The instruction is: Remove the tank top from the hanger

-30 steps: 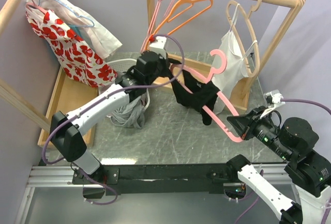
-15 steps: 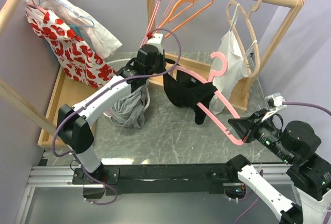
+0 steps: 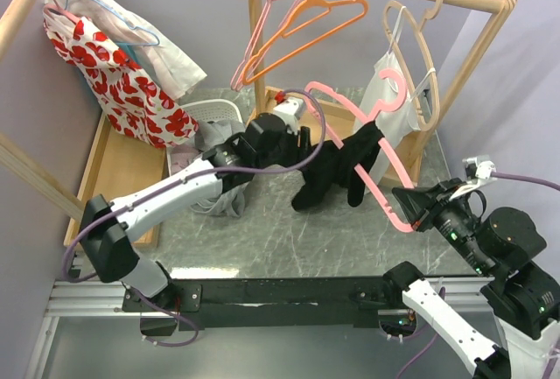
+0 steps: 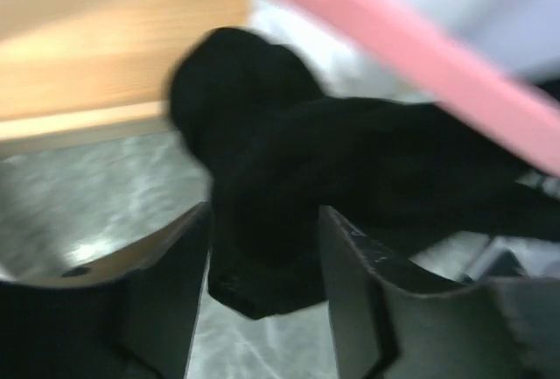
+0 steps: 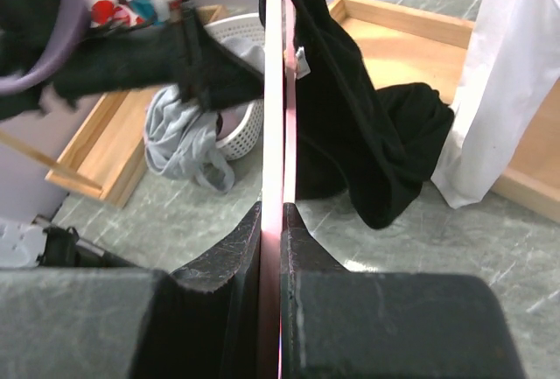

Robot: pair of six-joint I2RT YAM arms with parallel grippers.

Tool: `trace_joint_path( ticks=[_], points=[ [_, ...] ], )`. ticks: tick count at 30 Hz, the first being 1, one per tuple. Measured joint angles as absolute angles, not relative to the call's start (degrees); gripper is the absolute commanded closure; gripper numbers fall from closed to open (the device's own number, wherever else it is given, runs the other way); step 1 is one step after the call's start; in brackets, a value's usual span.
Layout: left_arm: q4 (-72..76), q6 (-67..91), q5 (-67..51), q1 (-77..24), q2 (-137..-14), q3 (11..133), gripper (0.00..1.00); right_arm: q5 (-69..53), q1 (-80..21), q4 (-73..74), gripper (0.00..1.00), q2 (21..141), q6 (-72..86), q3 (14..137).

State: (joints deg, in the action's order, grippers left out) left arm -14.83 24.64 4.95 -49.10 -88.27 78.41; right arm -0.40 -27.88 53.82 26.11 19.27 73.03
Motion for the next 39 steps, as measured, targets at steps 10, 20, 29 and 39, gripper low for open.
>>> trace_joint_path(
  ticks=[10,20,29,39],
  points=[
    [-12.16,26.48,6.09,-53.19,-84.20,79.05,0.07,1.96,-27.88,48.53,1.00,28.49,20.01,68.97],
    [-11.03,27.22,10.22,-53.30,-89.27,89.27,0.01,-0.01,-27.88,46.68,1.00,28.80,19.66,68.03],
    [-12.69,33.26,13.43,-53.08,-95.20,91.20,0.01,-0.95,-27.88,46.22,1.00,28.51,18.96,68.01],
    [-11.46,38.48,13.93,-53.06,-96.77,92.77,0.50,-2.00,-27.88,45.01,1.00,27.64,18.57,67.07]
  ],
)
